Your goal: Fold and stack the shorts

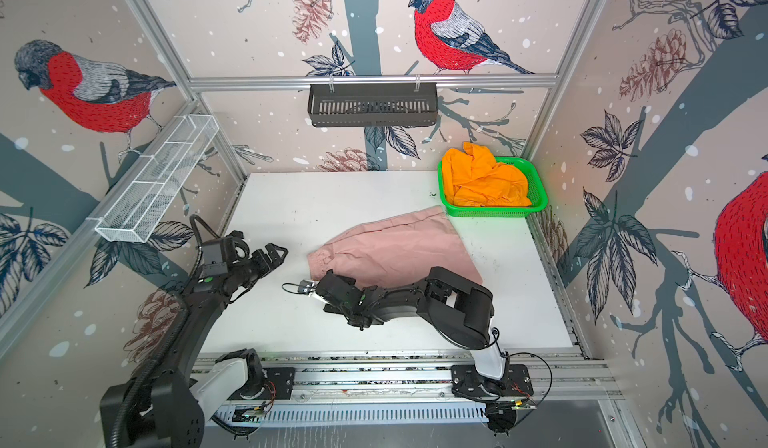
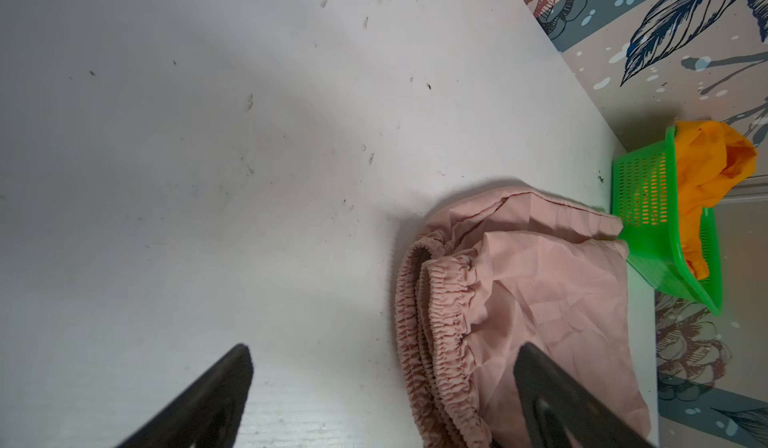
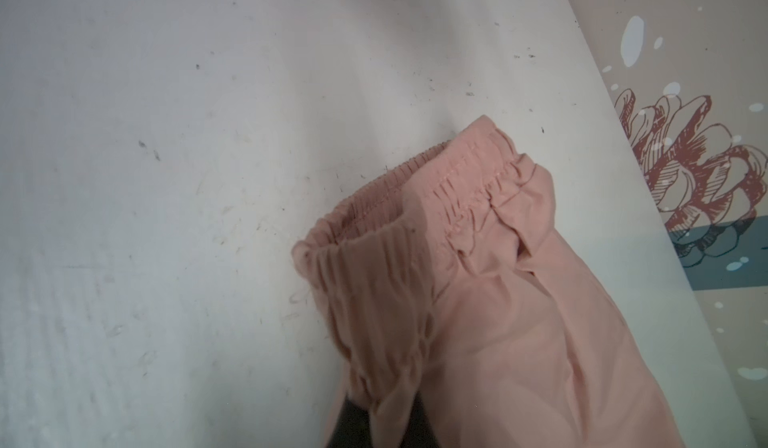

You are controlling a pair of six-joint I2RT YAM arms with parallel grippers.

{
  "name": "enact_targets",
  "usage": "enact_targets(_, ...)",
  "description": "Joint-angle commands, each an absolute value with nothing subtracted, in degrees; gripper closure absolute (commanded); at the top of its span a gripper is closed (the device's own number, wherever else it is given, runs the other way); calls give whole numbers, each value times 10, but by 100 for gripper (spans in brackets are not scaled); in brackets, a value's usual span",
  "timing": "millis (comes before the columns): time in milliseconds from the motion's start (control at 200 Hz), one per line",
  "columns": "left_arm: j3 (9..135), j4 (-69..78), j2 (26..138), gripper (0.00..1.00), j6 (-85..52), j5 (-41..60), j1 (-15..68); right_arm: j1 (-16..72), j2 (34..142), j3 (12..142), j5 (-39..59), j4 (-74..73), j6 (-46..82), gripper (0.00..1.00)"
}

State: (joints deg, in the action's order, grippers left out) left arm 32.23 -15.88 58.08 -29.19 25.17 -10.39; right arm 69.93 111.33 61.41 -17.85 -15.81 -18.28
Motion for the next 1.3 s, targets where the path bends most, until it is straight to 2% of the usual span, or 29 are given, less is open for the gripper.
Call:
enact_targets(0,281,-51,584,2,-348,328,-105,693,1095,594,-134,-235,-124,99)
enact_targets(350,195,124,634,2,-434,435,-96,691,1103,586,-132,-253,-127,99)
enact_targets(650,184,184,717,2,-440,427,-27,691,1109,587,-130,-266,-139,99)
enact_targets(1156,190,264,801,2,-440,428,4,702,1113,577,-143,-277,-160,99)
enact_targets(1241,194,271,822,3,-433,426,17,704,1113,577,-145,-281,-161,99)
enact_targets(1296,193,286,836,9,-433,426,28,706,1114,577,-147,-284,-159,99)
